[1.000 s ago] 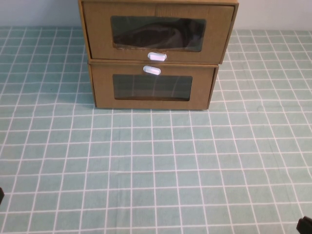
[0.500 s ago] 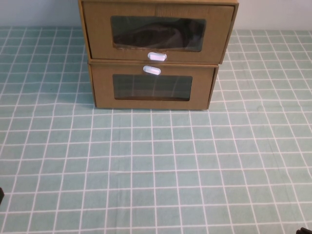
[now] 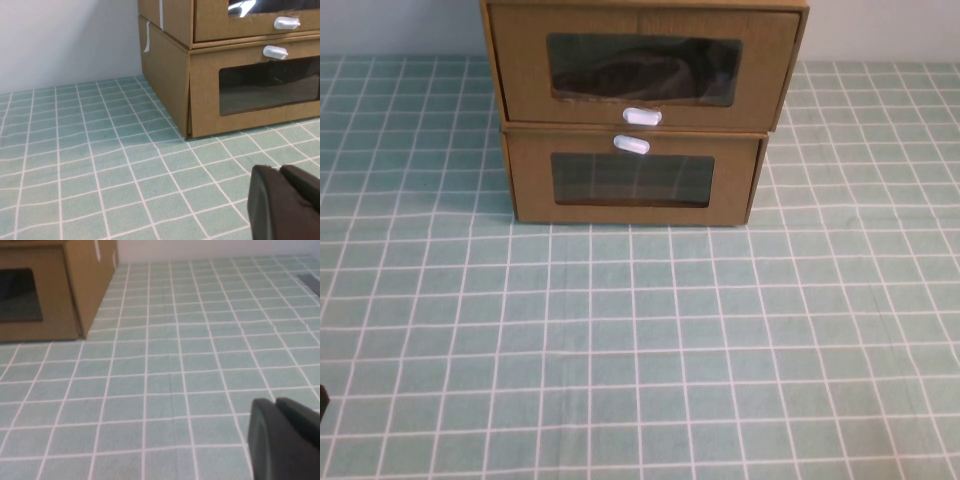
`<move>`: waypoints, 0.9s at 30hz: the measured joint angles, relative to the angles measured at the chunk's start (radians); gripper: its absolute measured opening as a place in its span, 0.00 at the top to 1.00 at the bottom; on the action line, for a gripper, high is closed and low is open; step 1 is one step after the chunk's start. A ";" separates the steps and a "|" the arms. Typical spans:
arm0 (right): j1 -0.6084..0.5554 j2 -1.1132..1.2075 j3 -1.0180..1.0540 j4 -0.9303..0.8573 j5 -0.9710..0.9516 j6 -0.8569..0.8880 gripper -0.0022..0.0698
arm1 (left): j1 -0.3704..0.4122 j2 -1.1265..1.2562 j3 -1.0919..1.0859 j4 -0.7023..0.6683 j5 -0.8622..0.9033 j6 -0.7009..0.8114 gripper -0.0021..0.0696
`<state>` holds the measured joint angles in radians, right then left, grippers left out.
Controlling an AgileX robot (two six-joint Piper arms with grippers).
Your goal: Close the shoe box
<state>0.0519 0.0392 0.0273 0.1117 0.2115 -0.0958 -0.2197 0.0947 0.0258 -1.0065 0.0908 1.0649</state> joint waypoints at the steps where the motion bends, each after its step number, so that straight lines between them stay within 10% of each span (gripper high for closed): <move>1: -0.016 -0.024 0.000 0.007 0.015 0.000 0.99 | 0.000 0.000 0.000 0.000 0.000 0.000 0.98; 27: -0.036 -0.047 0.000 0.034 0.137 -0.001 0.99 | 0.000 0.000 0.000 0.000 0.008 0.000 0.98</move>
<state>0.0161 -0.0073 0.0273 0.1454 0.3487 -0.0972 -0.2197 0.0947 0.0258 -1.0065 0.0985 1.0649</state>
